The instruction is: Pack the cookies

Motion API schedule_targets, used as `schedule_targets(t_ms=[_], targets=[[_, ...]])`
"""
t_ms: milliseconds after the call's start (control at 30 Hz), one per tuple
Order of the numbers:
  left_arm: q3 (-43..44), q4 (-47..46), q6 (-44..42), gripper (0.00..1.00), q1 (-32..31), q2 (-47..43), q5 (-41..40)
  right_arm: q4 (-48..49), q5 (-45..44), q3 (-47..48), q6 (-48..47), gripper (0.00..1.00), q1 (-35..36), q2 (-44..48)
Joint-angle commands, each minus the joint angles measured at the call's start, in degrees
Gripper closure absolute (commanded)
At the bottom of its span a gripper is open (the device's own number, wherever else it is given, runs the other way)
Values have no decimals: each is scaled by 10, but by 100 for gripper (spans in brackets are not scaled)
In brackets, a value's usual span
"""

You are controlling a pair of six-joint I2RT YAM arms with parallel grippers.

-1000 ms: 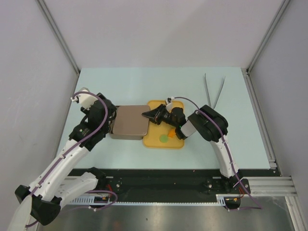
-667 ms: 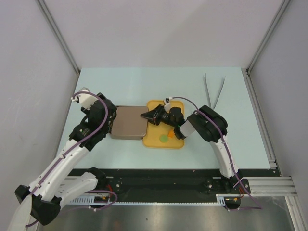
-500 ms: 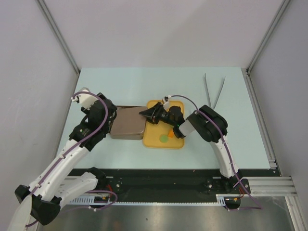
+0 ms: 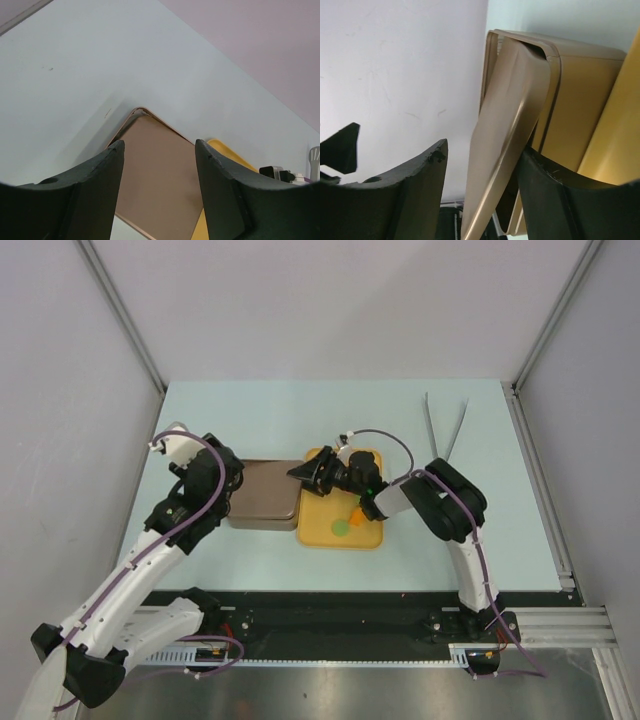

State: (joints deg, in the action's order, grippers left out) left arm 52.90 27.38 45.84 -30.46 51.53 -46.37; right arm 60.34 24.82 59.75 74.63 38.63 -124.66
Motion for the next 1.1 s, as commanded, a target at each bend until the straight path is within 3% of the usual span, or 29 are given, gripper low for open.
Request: schedule_targets(t_ms=[0,167,467,1067], targets=[[-6,-19,-14,36,-3,-9,-11,-172,-17,5,-104,39,-7,53],[-11,-26,-13,36,-3,-7,-6,-311,-48,5,-163,40,-21,94],[-13,-25,-12,35,-4,-2,6,-411,-93,18,-232,46,-25,124],[-18,-6,1,34,-4,3,1,-361,-57,34,-219,54,-13,114]])
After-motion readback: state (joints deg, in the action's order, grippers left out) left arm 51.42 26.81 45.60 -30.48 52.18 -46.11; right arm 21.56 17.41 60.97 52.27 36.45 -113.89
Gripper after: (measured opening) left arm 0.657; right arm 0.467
